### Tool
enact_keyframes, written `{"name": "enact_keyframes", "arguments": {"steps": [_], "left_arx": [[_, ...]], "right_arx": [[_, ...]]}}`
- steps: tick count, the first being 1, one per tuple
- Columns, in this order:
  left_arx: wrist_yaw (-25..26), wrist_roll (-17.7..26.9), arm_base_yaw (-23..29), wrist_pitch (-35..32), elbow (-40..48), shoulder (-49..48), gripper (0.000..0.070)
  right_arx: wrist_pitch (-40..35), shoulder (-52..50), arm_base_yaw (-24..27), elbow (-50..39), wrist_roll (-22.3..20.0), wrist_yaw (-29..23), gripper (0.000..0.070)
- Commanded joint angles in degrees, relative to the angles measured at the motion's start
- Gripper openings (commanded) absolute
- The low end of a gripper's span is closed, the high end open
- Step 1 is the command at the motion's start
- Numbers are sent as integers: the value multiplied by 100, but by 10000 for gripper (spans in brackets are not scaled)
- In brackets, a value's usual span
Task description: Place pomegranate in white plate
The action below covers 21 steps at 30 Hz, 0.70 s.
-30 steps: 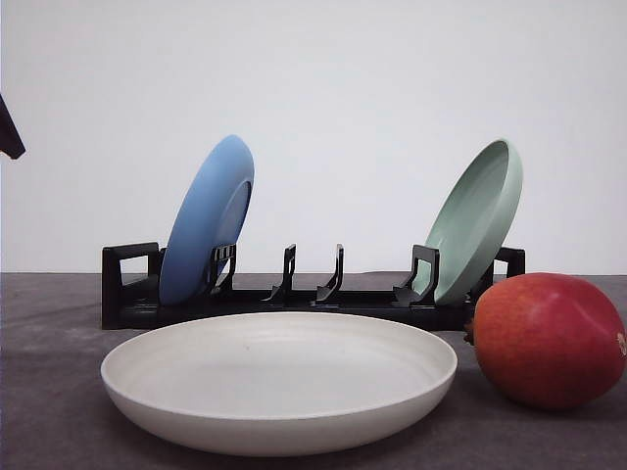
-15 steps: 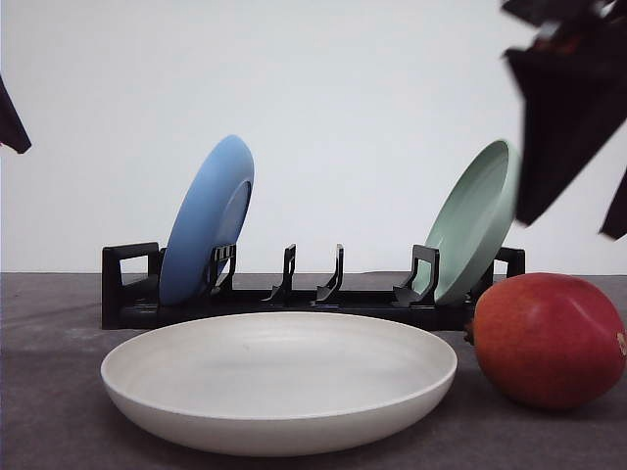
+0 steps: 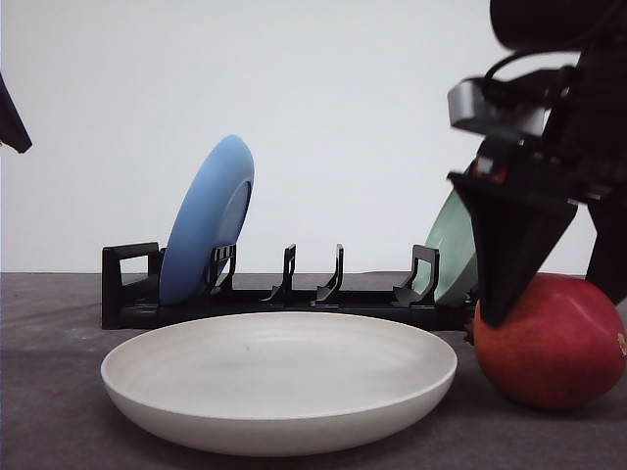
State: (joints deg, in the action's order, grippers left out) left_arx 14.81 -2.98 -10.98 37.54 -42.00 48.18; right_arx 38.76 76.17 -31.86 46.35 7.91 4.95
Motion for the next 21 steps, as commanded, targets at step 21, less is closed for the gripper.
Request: {"name": "enact_keyframes", "arguments": {"steps": [21], "left_arx": [[13,37,-7,27,-92,22,360]], "right_arx": [[772,217,-218,1367,-146,423,536]]}}
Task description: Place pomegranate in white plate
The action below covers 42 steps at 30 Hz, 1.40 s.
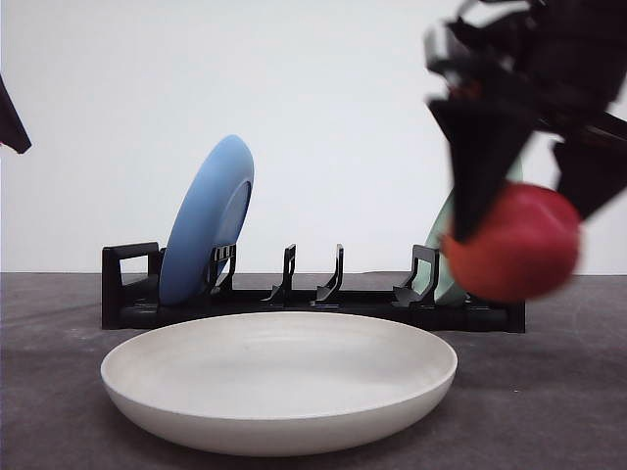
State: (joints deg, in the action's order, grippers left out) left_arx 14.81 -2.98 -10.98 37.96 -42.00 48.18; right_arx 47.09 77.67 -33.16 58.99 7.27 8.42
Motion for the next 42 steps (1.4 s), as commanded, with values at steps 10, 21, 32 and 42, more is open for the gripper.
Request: {"name": "enact_keyframes", "arguments": {"steps": [10,21,32,42], "left_arx": [[13,37,-7,-22,-92,22,355],[13,39,-7,-20,-92,22,354],[13,39,-7,-23,-92,22,354],[13,37,-7,-7,-92,22,354]], "right_arx": [[-1554,433,-979,115,19,381,536],[-2135,1450,-1576,115,28,335,537],[-2155,1779,-1660,115,126,328,581],[-1891,1418,-1647,360,51,342,630]]}}
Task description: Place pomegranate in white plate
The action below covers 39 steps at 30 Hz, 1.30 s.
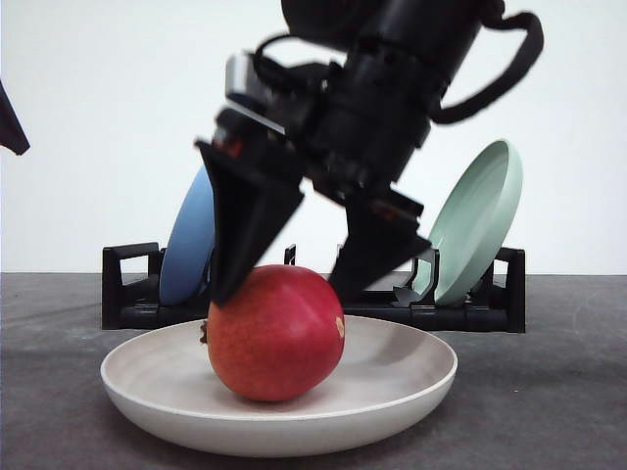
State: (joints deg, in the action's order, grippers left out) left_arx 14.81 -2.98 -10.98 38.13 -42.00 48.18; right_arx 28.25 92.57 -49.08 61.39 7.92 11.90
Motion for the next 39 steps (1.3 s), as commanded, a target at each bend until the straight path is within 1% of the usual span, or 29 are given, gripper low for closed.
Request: {"name": "enact_keyframes", "arguments": {"steps": [1,4,6,10,12,14,18,21,28,31,36,37,38,39], "left_arx": [[13,35,-7,-24,-92,22,354],[13,37,-7,-26,-92,22,354],[13,35,-7,-26,-92,22,354],[13,37,-7,-26,-92,22,354],[13,37,-7,-30,-92,22,354],[13,37,-7,-42,-92,22,354],[13,37,-7,-42,-92,22,354],[13,37,-7,-42,-92,22,354],[12,39,-7,-42,-92,22,354],[11,37,-7,-42,-92,22,354],[22,37,-7,-19,-92,20,354],[27,39,-7,-20,-92,18,332],[28,41,-7,-26,-92,15,291],[30,53,-7,-30,-92,14,105]], "right_arx": [[-13,-177,-55,120,-94,-44,629],[-151,-539,-19,23,-265,-361,626],[-533,-839,68,-223,-299,-356,621],[-1499,-1610,321,-1033,-297,-332,614],[-1785,-1993,476,-1441,-251,-332,614],[-1919,-2393,684,-1833,-192,-291,614],[-1868,-3155,1208,-2479,-49,-245,614],[-1677,-3642,1617,-2814,-26,-137,614],[-962,-4323,2536,-3077,-6,-126,614],[-913,-4368,2737,-3077,66,-119,614],[-859,-4371,2774,-3075,63,-134,610],[-844,-4374,2774,-3075,63,-138,553],[-846,-4372,2774,-3075,63,-148,448],[-843,-4366,2776,-3075,63,-147,158]]}}
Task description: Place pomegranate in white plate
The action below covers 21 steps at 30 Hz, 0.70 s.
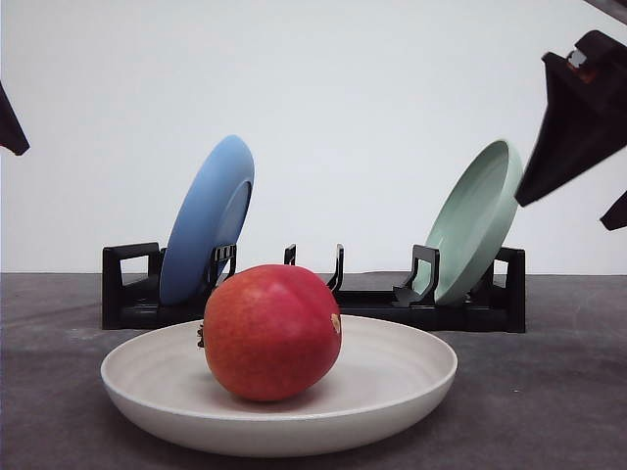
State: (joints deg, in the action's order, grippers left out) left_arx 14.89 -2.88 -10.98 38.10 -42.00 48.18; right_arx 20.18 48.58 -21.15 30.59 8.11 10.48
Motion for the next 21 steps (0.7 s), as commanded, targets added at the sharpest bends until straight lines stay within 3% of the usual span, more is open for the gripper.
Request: {"name": "enact_keyframes", "arguments": {"steps": [1,21], "left_arx": [[23,44,-7,-36,-92,13,12],[20,47,-7,66,-80,-7,0]], "right_arx": [[-40,37,-15,4,26,-9,17],[-129,37,-15,4,-14,2,38]]}}
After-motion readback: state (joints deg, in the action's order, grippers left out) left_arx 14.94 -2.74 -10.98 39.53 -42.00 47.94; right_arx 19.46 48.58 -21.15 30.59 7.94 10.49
